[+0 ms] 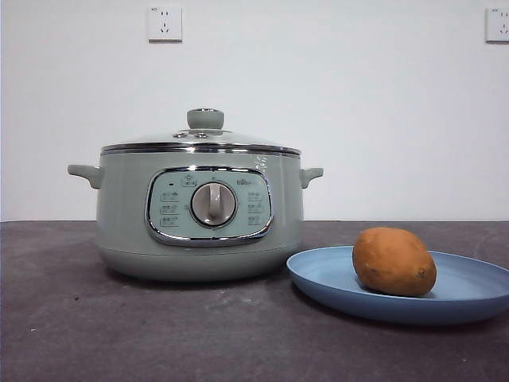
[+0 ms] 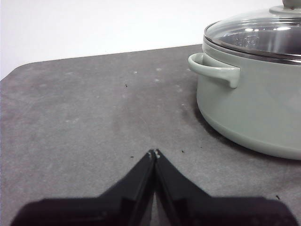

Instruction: Take the potato out from the steamer,put the potato on the plate,close the lid

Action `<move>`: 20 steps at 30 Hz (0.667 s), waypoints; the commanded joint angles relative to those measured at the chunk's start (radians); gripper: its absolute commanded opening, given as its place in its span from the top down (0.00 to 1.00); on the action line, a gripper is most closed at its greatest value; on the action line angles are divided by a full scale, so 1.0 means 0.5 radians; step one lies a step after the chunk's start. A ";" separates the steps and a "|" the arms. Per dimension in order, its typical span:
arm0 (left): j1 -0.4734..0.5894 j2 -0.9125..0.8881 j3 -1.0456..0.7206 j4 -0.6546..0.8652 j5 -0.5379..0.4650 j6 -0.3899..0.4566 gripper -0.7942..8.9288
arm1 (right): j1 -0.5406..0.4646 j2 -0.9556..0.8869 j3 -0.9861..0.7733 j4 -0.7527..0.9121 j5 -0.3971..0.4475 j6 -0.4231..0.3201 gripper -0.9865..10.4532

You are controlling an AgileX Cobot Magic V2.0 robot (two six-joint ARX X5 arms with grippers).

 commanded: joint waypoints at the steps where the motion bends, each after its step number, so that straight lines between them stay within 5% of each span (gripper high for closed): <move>1: 0.006 -0.006 -0.031 0.003 -0.002 -0.013 0.92 | 0.000 -0.093 -0.176 0.078 0.085 0.119 0.91; 20: 0.006 -0.006 -0.031 0.003 -0.002 -0.013 0.92 | 0.005 -0.261 -0.396 -0.140 0.182 0.140 0.91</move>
